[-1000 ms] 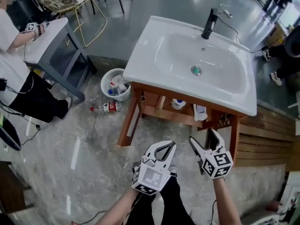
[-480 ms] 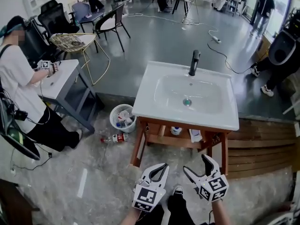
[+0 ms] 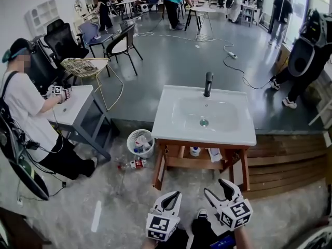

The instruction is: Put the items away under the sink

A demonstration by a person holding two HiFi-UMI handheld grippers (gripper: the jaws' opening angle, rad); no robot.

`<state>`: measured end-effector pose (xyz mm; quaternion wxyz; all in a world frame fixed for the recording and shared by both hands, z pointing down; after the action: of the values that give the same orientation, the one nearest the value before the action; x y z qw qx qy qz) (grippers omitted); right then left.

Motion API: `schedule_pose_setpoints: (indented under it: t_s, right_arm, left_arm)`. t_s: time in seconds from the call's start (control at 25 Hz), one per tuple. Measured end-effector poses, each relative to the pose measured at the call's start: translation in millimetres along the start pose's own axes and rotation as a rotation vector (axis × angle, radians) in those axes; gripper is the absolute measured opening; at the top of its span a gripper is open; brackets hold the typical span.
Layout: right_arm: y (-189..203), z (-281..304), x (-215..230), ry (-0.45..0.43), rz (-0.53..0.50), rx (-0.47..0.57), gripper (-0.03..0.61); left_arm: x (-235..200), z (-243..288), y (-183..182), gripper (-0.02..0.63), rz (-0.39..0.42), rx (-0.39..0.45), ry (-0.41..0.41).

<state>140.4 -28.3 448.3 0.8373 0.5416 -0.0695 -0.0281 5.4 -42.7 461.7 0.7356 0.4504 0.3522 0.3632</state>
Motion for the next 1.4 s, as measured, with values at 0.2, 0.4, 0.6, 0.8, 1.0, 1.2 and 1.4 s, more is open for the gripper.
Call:
schedule_pose_setpoints:
  t_s: [0.2,0.4,0.6,0.8,1.0,1.2,1.4]
  right_arm:
    - [-29.6,-24.4,-12.6,0.038,0.036,0.058,0.17]
    - [-37.2,-42.5,-32.6,0.047,0.036,0.078,0.151]
    - [-28.7,-59.5,-47.0,0.045,0.034,0.068,0.122]
    - [-28.6,-81.0,-50.3,0.057,0.034,0.068,0.114]
    - [-33.0,-99.3,-48.4,0.069,0.012,0.07,0.109]
    - [-36.4,-121.5,-55.7,0.026,-0.025,0.082,0.098]
    - [-25.8,-156.0,-55.6,-0.012,-0.044,0.084,0.086]
  left_arm:
    - [4.6,-32.6,-17.1,0.018,0.024,0.025,-0.016]
    - [7.0,-56.0,-23.0,0.018,0.048,0.037,-0.019]
    - [16.9,-65.2,-11.0,0.018,0.048,0.018,0.018]
    - [33.4,-62.9,-15.1,0.018,0.072,0.027,0.047]
    - [55.6,-63.9,-32.4,0.018,0.077,0.051,0.062]
    - [83.0,-65.1,-46.5,0.018,0.092,0.079,0.054]
    - [114.3,-66.9,-50.6,0.018,0.085,0.094,0.036]
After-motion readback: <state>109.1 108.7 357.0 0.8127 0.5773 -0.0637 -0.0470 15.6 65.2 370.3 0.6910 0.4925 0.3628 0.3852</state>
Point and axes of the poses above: the fingertips, and each gripper's own axes: z forward along the fingers, x to its right, y out of its underside, the point moved 1 cm from there along -z, backward along the fingers, and after that the axes turned 11 degrees about y, right-handed, at the moved point
